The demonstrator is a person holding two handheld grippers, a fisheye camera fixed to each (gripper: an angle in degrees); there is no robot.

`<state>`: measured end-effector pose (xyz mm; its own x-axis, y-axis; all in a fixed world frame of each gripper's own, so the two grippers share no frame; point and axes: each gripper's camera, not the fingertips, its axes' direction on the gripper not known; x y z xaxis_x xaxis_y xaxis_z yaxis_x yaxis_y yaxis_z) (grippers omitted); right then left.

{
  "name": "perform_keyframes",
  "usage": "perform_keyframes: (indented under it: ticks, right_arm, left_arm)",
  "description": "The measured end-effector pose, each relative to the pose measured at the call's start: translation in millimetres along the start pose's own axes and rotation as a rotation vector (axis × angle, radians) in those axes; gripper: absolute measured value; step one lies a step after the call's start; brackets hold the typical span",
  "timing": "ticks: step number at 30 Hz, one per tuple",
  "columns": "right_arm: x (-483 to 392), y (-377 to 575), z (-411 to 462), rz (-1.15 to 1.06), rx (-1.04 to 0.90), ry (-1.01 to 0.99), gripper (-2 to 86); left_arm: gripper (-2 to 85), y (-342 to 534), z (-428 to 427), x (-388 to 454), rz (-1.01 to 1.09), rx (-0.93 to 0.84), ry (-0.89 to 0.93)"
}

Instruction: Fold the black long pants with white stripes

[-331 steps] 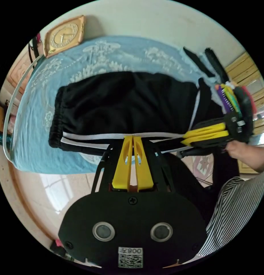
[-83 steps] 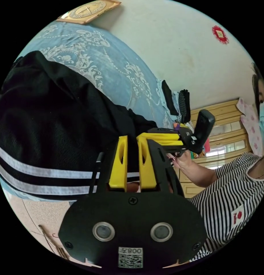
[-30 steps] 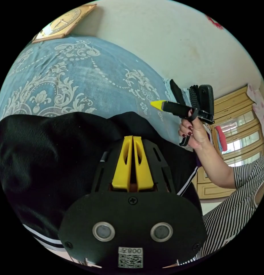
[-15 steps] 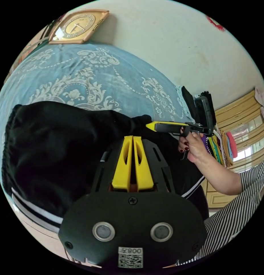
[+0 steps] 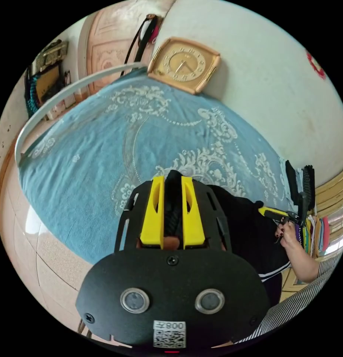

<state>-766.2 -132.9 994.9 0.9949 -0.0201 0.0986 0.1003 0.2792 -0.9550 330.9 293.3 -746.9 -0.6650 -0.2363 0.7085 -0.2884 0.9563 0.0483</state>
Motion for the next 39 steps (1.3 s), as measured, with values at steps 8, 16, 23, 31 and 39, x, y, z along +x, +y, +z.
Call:
perform_keyframes:
  ticks: [8, 16, 23, 31, 39]
  right_arm:
    - [13, 2, 14, 0.078, 0.034, -0.069, 0.0]
    - [19, 5, 31, 0.107, 0.045, -0.110, 0.1]
    - [17, 14, 47, 0.114, 0.068, -0.118, 0.0]
    - [17, 27, 66, 0.154, 0.099, -0.159, 0.0]
    - [-17, 43, 69, 0.086, 0.174, -0.082, 0.0]
  left_arm:
    - [1.0, 34, -24, -64, -0.137, 0.013, -0.058]
    - [8.0, 24, -41, -67, 0.024, 0.066, 0.145]
    - [4.2, 19, -40, -80, 0.017, -0.045, 0.089]
    - [2.4, 52, -62, -102, -0.089, 0.015, 0.063]
    - [2.6, 63, -100, -59, 0.019, 0.151, -0.040]
